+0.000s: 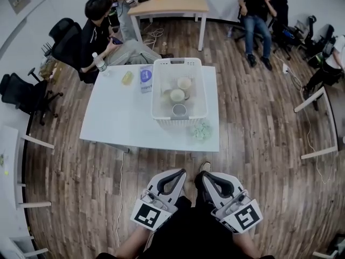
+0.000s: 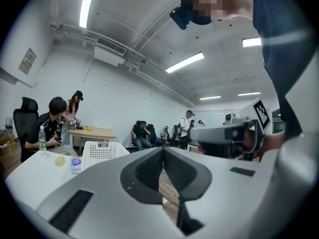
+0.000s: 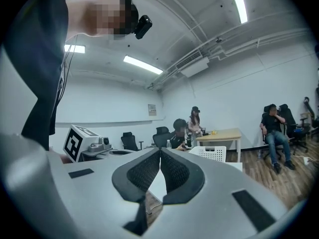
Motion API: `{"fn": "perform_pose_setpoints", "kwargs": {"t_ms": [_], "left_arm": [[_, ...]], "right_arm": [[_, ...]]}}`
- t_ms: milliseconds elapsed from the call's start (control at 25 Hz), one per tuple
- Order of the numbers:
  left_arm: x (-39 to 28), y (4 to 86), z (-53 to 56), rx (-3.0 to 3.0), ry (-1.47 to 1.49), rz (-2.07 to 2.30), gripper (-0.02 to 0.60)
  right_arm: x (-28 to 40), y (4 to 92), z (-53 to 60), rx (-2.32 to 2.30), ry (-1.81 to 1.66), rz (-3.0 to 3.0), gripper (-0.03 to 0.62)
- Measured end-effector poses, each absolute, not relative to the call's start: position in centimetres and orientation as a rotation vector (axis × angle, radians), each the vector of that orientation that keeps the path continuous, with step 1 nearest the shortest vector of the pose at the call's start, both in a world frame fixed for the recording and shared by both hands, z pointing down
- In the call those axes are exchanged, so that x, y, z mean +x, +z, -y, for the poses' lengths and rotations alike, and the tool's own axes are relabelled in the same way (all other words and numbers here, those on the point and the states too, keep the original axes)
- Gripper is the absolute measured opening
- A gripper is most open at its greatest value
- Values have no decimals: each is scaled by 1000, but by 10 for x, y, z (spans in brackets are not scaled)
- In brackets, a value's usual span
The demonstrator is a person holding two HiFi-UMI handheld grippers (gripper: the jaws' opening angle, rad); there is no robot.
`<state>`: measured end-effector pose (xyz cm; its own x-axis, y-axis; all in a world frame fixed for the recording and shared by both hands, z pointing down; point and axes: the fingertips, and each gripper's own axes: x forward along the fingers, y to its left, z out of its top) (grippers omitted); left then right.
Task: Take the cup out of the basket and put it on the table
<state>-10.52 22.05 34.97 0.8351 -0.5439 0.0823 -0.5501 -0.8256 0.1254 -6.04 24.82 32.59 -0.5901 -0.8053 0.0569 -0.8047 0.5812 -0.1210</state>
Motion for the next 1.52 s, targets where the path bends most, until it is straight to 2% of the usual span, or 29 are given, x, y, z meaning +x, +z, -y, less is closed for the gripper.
{"fn": "perform_pose_setpoints", "kwargs": {"t_ms": [1080, 1520], "left_arm": [[19, 346, -68, 2730, 184, 1146, 10], [20, 363, -33, 2681, 282, 1179, 11]], "right_arm": [[57, 329, -71, -1065, -291, -2831, 26], [65, 345, -41, -1041, -372, -2844, 26]]}}
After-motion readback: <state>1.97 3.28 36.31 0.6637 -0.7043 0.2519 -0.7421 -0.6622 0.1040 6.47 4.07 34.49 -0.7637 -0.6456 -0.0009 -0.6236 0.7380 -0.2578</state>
